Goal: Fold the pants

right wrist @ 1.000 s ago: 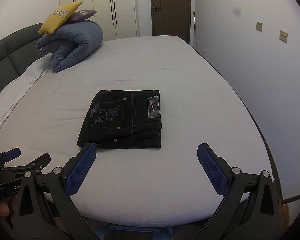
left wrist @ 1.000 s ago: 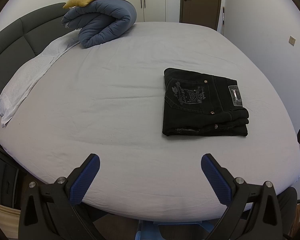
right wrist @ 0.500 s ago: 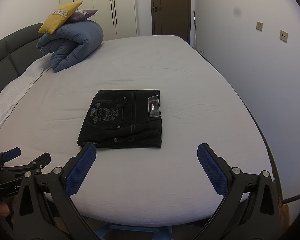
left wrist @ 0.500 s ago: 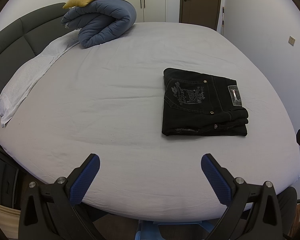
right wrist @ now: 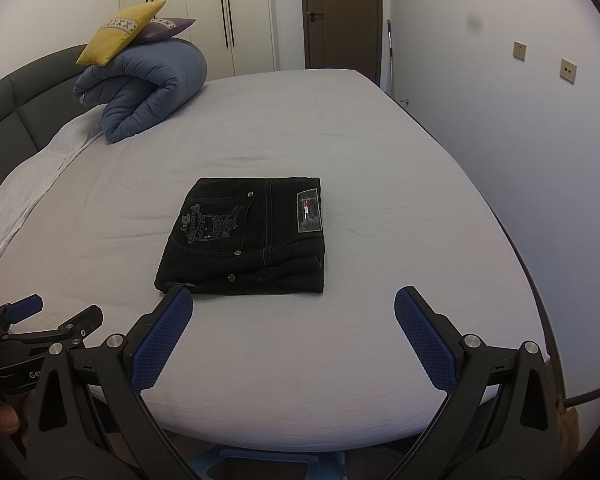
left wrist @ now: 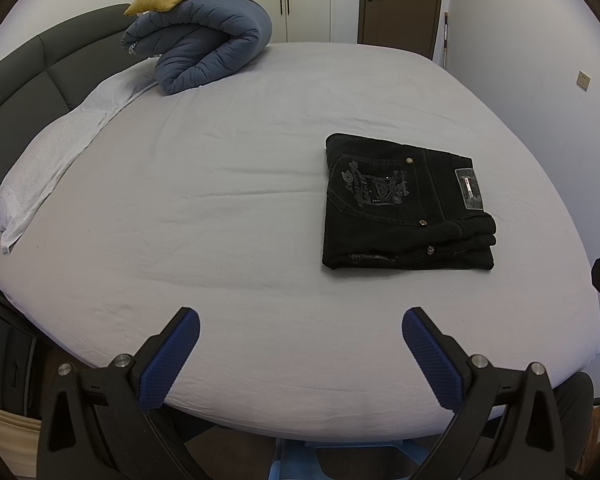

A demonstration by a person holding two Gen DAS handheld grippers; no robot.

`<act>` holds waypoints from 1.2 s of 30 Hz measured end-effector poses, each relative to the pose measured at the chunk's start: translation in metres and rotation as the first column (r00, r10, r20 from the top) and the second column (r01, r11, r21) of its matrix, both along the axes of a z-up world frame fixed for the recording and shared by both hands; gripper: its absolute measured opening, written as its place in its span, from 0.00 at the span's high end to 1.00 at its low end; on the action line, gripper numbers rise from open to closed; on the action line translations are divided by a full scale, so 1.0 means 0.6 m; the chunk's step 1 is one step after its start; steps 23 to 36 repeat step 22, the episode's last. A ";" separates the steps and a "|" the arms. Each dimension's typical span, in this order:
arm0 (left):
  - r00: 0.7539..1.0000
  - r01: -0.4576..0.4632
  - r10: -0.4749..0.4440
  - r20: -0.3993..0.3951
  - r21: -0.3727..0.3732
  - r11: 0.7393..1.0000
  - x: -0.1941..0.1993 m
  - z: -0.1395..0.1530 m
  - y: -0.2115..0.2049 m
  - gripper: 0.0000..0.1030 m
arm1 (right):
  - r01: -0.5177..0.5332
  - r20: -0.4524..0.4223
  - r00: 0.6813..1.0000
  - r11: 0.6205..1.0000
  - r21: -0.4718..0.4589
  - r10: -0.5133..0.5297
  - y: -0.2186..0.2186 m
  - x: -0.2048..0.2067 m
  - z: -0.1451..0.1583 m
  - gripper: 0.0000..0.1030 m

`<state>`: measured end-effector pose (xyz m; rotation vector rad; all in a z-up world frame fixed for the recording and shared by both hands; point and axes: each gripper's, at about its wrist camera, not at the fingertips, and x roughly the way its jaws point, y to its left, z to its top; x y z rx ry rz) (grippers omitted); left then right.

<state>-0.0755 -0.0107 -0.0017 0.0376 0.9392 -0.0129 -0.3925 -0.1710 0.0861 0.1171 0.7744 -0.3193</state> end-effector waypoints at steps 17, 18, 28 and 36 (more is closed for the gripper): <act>1.000 0.006 -0.006 -0.003 0.002 1.000 -0.002 0.000 0.000 0.00 | -0.001 -0.002 1.000 1.000 0.000 0.001 -0.003 0.000 0.000 0.00; 1.000 0.006 -0.006 0.000 0.005 1.000 -0.002 0.000 0.000 0.00 | -0.002 -0.003 1.000 1.000 0.001 0.002 -0.003 0.000 0.000 0.00; 1.000 0.006 -0.006 0.017 0.013 1.000 -0.003 0.004 0.001 0.00 | 0.000 -0.004 1.000 1.000 0.002 0.000 -0.001 0.000 -0.007 0.00; 1.000 0.006 -0.006 0.017 0.013 1.000 -0.003 0.004 0.001 0.00 | 0.000 -0.004 1.000 1.000 0.002 0.000 -0.001 0.000 -0.007 0.00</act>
